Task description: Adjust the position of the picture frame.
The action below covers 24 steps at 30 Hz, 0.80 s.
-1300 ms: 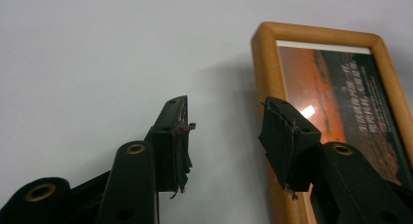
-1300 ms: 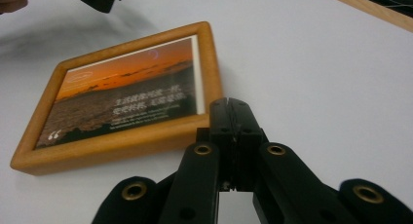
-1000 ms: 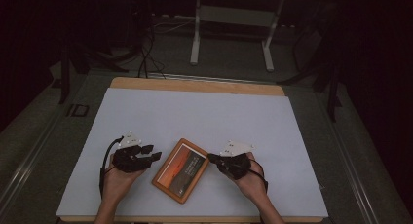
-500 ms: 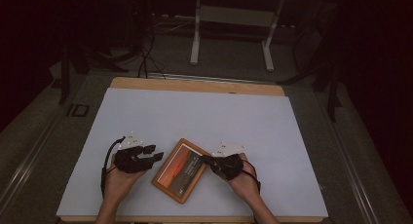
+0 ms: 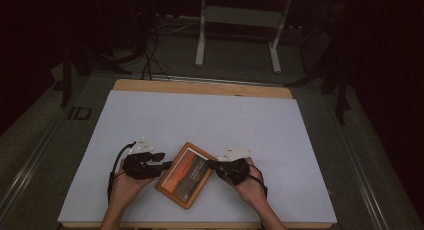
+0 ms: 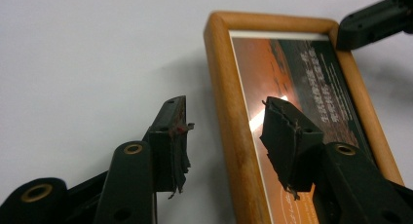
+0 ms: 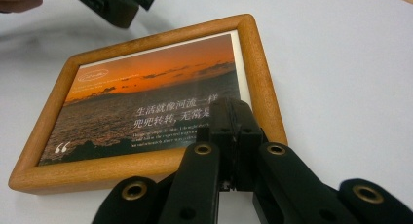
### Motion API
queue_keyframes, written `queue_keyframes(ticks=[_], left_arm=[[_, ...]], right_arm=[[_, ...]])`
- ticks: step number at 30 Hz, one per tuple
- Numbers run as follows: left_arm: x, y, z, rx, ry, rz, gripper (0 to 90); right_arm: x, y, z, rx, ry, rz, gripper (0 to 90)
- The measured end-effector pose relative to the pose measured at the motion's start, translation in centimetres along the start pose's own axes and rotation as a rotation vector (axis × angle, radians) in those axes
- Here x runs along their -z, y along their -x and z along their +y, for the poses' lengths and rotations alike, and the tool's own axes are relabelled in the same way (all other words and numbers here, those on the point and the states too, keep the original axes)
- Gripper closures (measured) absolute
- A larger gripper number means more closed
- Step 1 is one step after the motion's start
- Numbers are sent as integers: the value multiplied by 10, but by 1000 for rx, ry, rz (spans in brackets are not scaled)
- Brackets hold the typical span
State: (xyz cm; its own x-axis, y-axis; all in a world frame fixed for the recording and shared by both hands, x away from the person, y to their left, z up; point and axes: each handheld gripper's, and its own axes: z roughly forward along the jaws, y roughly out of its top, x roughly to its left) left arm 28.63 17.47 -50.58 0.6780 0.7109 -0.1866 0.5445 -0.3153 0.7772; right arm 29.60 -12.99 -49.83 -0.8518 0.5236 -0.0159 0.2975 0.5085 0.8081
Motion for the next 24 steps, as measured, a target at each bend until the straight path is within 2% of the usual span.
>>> queue_keyframes(ticks=[9, 13, 19, 20, 24], left_arm=[[-10, 1, 0, 1, -47, -78, 503], [-15, -3, 0, 53, -50, -168, 481], [-21, -7, 0, 76, -78, -200, 480], [-21, -8, 1, 87, -77, -220, 482], [-22, -5, 4, 89, -85, -229, 497]], right_arm=[[1, 2, -2, -2, -5, 10, 898], [0, 3, -4, -6, -14, 9, 898], [-1, 5, -6, -6, -26, 9, 898], [-1, 6, -8, -9, -34, 9, 898], [-1, 7, -9, -11, -42, 17, 898]])
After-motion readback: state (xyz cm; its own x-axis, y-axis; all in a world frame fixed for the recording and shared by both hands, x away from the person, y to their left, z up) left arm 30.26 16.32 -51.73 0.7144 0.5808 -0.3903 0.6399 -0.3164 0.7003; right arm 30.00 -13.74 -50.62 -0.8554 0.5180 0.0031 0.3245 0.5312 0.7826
